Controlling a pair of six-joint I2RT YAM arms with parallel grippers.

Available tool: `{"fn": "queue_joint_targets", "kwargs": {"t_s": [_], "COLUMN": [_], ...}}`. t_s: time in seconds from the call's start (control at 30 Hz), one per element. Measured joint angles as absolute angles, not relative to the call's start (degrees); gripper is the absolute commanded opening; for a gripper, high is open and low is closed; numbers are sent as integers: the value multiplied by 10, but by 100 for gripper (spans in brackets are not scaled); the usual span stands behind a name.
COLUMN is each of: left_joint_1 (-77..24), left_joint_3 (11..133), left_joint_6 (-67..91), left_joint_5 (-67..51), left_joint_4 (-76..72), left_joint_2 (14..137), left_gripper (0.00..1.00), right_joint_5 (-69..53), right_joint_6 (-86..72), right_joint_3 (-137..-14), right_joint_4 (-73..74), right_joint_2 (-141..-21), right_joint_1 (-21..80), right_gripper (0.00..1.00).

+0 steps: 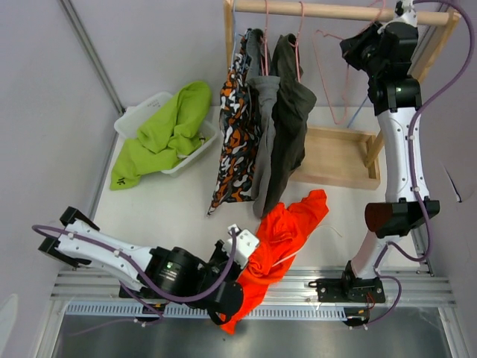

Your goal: Remove the shorts from the hanger

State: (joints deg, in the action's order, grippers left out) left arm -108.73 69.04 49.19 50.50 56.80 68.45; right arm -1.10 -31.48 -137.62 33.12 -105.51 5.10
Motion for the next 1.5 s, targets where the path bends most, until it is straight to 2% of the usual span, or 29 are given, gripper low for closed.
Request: {"fn": "queue_joint_targets", "kwargs": {"t_s": [0.1,0.13,0.17,0.2,0.23,0.27,0.4,0.67,0.87,1.03,1.17,1.33,1.5], "left_joint_1": [-1087,-1087,-1086,-1083,-1079,-1072,-1002,-814,-600,-412,-289,-176,-110], "left_joint_3": [727,739,752,768,786,801,829,932,1081,1233,1419,1444,1444], "left_joint_6": [501,504,506,510,510,508,448,220,25,-59,-88,-84,-54], "left_joint_5": [526,534,542,550,559,567,580,582,547,482,418,312,250], "left_joint_4": [611,625,639,661,678,688,686,606,470,385,335,252,186], "left_joint_2": [679,674,669,664,658,652,616,618,637,731,880,995,1100], "left_gripper": [0,0,0,0,0,0,0,0,0,0,0,0,0], "right_joint_5": [-6,-9,-10,-11,-14,-18,-31,-36,-31,-39,-70,-119,-144], "right_joint_6": [-314,-313,-314,-313,-316,-317,-316,-319,-314,-314,-320,-328,-324], "right_joint_3": [-1275,-1242,-1229,-1207,-1187,-1169,-1105,-908,-832,-785,-715,-636,-593], "right_joint_4": [290,262,255,246,245,251,264,292,304,304,289,288,290], "right_joint_2": [-1019,-1004,-996,-981,-967,-953,-909,-723,-559,-477,-443,-428,-420], "right_joint_1": [50,48,46,44,40,35,13,-40,-48,-51,-51,-46,-26], "right_gripper": [1,15,16,46,58,75,99,99,99,99,99,99,99]}}
